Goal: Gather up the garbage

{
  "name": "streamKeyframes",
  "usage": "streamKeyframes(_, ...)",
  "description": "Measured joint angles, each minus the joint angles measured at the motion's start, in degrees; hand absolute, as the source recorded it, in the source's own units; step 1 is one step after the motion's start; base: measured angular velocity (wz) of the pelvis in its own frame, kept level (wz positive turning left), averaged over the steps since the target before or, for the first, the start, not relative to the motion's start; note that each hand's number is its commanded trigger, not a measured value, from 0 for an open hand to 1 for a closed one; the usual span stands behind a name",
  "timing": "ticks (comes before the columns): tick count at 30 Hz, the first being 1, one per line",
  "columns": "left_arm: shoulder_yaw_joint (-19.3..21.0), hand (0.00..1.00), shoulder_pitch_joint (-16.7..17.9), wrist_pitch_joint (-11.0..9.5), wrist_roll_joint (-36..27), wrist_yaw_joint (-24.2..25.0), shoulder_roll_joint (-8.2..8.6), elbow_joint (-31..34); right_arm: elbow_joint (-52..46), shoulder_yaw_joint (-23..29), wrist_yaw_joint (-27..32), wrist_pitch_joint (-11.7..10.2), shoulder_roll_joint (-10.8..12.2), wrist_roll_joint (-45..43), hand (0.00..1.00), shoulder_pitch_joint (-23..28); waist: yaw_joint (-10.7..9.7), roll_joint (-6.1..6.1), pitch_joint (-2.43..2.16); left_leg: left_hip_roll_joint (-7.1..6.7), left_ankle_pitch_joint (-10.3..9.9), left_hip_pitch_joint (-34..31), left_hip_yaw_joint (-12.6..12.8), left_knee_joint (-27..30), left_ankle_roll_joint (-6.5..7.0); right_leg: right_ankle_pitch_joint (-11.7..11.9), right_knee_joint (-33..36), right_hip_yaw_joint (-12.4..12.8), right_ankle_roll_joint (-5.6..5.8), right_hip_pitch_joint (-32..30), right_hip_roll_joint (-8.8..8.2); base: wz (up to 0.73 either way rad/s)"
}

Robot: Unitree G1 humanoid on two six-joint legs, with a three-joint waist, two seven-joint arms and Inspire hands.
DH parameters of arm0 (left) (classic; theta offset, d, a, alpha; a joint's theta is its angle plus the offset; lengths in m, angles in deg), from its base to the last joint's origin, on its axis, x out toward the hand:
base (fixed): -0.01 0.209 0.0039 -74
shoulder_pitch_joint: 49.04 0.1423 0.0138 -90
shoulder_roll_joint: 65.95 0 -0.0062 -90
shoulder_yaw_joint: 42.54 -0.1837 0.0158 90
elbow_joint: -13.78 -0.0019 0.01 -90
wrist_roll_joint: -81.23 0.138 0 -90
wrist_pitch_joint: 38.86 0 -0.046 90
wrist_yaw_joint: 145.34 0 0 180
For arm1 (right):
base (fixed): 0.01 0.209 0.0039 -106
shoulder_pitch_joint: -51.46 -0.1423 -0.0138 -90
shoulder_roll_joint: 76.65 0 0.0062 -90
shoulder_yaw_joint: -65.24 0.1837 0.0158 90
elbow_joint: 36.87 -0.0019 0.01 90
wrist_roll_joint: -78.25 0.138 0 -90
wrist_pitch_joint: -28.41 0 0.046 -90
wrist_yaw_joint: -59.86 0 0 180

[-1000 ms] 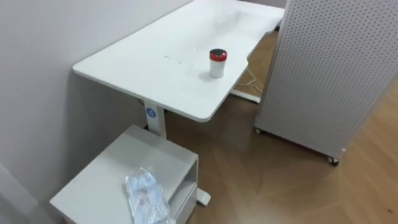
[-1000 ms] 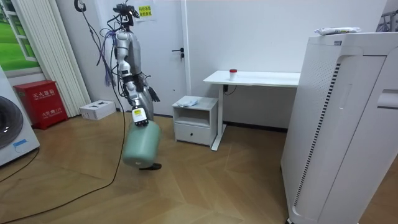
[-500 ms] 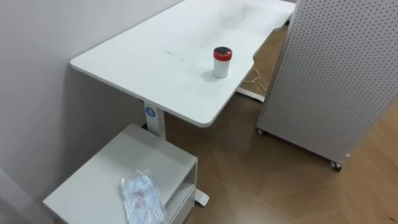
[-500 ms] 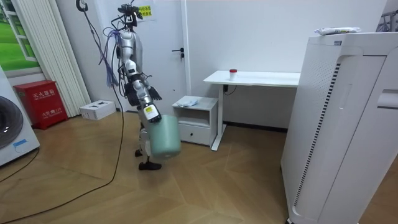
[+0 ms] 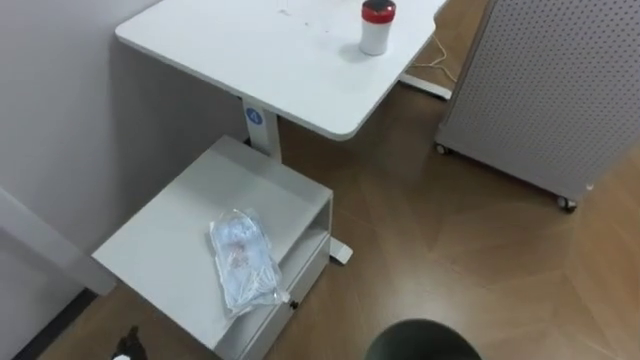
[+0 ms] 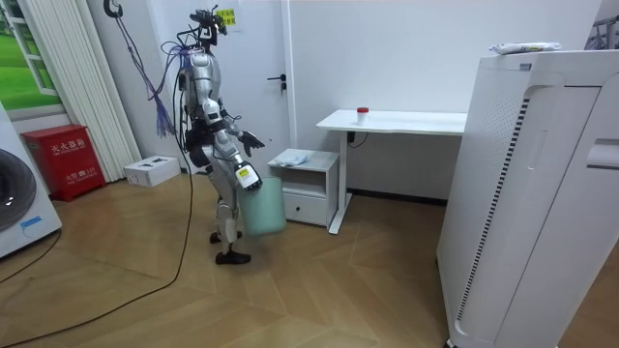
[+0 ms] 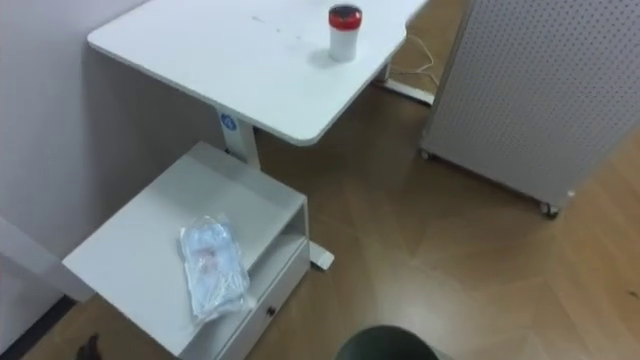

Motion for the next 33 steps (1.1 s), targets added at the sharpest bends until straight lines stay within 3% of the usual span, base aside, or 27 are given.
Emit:
streamKeyframes(2,-2.25,0.0,-2.42,-0.17,-0.03,-2.22,0.01,-0.33,-0.49,-2.54,0.3,-0.34,0.28,0.48,1.0,-0.49,-0.38,-0.38,0.72,-0.15,0.0,-2.63,0.1,1.54,0.01,-0.33,2.41,-0.21,-0.44,-3.1,-0.73,0.02)
streamKeyframes(7,-5.66,0.0,-5.49,-1.76,0.04,-4.88,0.07,-2.22,-3.11,-4.48,1.08,-1.76,0.82,1.45,1.0,-2.45,-2.03,-0.72,1.06,-0.24,-0.05,-7.4,-0.03,4.5,0.04,-0.74,5.73,-0.32,-0.95,-7.87,-1.27,0.04)
streamKeyframes(13,-7.95,0.0,-7.87,-2.05,0.03,-7.16,0.17,-2.2,-5.85,-6.9,1.36,-2.4,1.74,2.83,1.0,-2.92,-3.31,-0.83,1.14,-0.23,-0.06,-12.41,0.01,7.64,0.03,-1.13,8.0,-0.57,-1.62,-12.69,-1.89,0.0)
streamKeyframes(18,-9.68,0.0,-10.3,-3.5,-0.02,-10.15,0.28,-2.15,-6.04,-9.9,1.81,-2.79,1.83,2.78,1.0,-5.18,-3.46,-1.16,1.31,0.14,-0.08,-15.66,-0.03,9.36,0.03,-0.96,8.84,-0.62,-1.87,-15.61,-1.69,0.0)
streamKeyframes(23,-10.85,0.0,-11.19,-4.02,-0.03,-13.23,0.42,-2.12,-7.83,-11.77,1.85,-2.61,2.54,3.92,1.0,-5.77,-4.28,-1.13,1.34,0.68,-0.41,-19.63,-1.24,11.4,-0.14,-0.86,10.02,-1.32,-2.2,-18.53,-1.73,0.05)
streamKeyframes(28,-11.05,0.0,-13.67,-3.93,0.12,-15.76,0.36,-2.19,-9.48,-14.05,1.8,-0.95,2.48,4.2,1.0,-6.69,-4.34,-1.04,1.39,0.7,-0.47,-22.91,-1.52,13.18,-0.14,-0.98,11.81,-1.68,-2.45,-21.58,-1.82,0.04)
streamKeyframes(33,-13.12,0.0,-14.52,-2.46,2.79,-18.02,-0.23,-2.06,-9.67,-15.33,0.38,-0.55,2.21,4.32,1.0,-7.1,-4.47,-0.86,1.5,0.77,-0.47,-23.46,-1.56,13.64,-0.15,-1.07,11.73,-1.63,-2.61,-22.05,-1.89,0.0)
